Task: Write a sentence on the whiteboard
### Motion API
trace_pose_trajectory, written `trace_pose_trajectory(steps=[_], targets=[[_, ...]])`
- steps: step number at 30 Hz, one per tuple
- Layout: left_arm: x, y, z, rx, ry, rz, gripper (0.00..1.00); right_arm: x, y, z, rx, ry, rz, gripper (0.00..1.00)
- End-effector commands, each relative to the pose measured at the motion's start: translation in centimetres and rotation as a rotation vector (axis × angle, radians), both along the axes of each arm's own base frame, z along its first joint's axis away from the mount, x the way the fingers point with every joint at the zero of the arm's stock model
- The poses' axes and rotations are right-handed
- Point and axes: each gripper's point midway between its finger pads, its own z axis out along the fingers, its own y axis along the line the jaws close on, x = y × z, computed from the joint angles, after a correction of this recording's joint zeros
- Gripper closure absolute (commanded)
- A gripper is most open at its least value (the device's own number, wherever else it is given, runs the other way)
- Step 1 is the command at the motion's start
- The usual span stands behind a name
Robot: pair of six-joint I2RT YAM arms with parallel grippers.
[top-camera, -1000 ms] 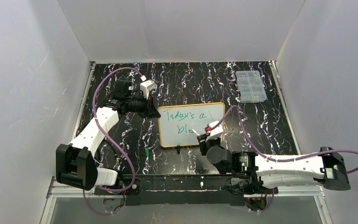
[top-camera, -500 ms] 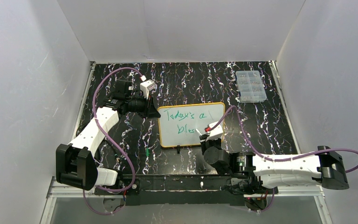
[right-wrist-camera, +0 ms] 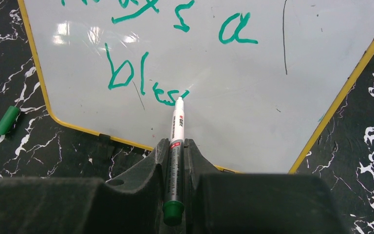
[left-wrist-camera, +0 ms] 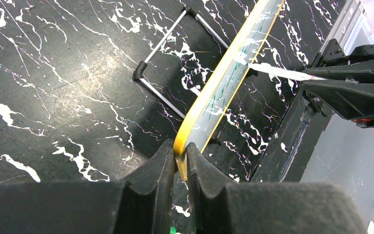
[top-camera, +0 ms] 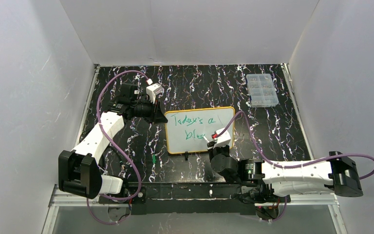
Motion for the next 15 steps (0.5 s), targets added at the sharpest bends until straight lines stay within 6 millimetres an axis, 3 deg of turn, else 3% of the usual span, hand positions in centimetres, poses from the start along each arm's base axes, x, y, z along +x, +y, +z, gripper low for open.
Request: trace_pose_trajectory(steps=[1,9,15], targets=[[-0.1,0.3,1.4,-0.007,-0.055,0.001,1.0,0.3,-0.1,0.8,0.013,-0.004,-0.031,0.99],[-0.1,0.3,1.5,-0.008,-0.056,0.0,1.0,0.3,-1.5,0.6,0.001,0.009,-0.068,0.99],[0.0,0.2,1.4,-0.007,-0.054,0.0,1.0,0.2,-1.3,0.3,0.001,0.015,-0.06,0.99]])
